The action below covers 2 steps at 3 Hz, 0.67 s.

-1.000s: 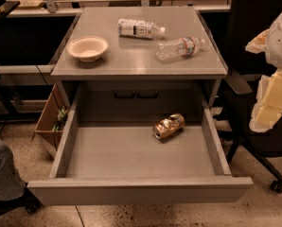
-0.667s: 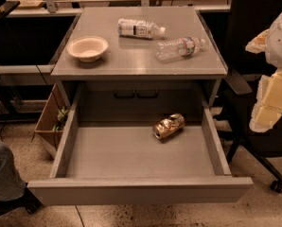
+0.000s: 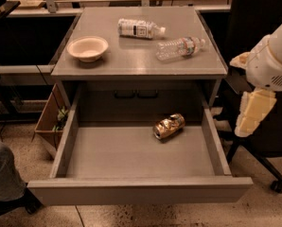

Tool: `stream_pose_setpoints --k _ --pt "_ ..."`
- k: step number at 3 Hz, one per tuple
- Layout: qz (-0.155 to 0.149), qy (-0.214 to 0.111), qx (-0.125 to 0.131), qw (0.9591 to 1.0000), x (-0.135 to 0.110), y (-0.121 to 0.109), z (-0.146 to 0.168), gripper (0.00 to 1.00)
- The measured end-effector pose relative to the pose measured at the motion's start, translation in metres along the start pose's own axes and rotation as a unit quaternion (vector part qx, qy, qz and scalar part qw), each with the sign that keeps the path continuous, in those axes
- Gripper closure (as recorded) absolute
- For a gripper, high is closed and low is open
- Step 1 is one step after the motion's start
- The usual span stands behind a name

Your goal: Pick orange can from top drawer and place on counter

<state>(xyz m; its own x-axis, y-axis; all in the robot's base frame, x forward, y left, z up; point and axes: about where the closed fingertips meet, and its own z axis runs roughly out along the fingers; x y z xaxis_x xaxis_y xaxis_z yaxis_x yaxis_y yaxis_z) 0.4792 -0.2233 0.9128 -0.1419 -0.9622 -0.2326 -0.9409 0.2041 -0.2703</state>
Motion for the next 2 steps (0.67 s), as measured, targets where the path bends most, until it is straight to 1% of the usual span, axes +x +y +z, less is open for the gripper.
stream_pose_setpoints --k 1,2 --pt "-0.032 -0.023 -0.004 0.9992 -0.008 -0.013 0.065 0.00" --pt "-0.058 -0.038 -0.013 0.9975 -0.020 -0.021 0.128 0.00"
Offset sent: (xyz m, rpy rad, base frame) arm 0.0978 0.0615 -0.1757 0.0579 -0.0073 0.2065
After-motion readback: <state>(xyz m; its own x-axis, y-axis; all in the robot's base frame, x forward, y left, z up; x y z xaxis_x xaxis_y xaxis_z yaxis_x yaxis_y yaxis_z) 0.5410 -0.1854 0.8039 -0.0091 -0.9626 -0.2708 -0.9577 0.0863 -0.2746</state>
